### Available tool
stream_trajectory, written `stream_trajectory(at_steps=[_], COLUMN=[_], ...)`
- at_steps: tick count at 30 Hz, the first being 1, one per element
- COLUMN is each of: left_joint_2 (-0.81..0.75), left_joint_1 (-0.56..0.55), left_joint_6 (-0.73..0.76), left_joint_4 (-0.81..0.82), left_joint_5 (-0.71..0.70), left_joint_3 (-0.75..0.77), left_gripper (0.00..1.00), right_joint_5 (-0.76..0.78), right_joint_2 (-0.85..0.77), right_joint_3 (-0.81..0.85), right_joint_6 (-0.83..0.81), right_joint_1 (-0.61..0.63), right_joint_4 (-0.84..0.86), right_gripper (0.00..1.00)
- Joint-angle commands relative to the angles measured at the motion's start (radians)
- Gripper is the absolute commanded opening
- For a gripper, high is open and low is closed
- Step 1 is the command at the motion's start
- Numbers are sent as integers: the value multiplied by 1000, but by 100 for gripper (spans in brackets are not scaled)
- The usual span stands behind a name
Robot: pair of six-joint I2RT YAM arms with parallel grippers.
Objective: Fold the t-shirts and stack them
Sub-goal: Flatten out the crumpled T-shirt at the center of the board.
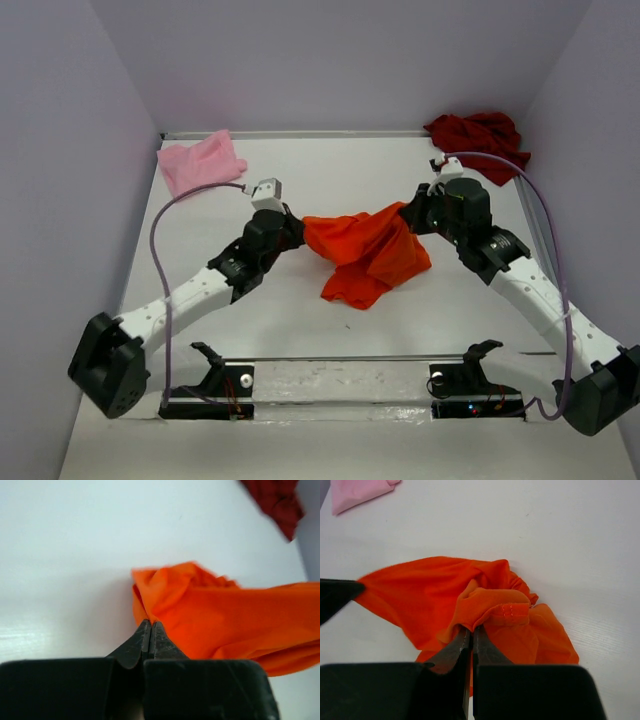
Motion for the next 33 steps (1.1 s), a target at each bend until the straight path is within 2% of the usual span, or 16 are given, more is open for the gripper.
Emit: stream_trajectory(at_steps=[1, 5, 14, 24, 28, 33], left_joint_2=[-232, -426, -622, -615, -581, -552], left_joint_1=[-4, -4, -4, -4, -4, -4], left_joint_6=[99, 183, 269, 358, 364, 367], left_joint_4=[-168, -202, -349, -435, -450, -476], left_joint_5=[-91, -36, -126, -136, -97, -77], left_joint_3=[139, 168, 289, 584, 682, 760], left_gripper=[0, 0, 0, 0, 0, 0], right_joint_5=[16, 30, 33, -21, -159, -206], right_joint_2=[-67, -125, -278, -337, -341, -317], right_joint_3=[12, 13, 59, 205, 245, 305], right_joint_6=[-18, -18, -45, -96, -94, -96], right_joint_1=[-4, -4, -4, -4, -4, -4], right_joint_4=[28, 22, 10, -67, -73, -143], right_gripper=[0, 0, 0, 0, 0, 0])
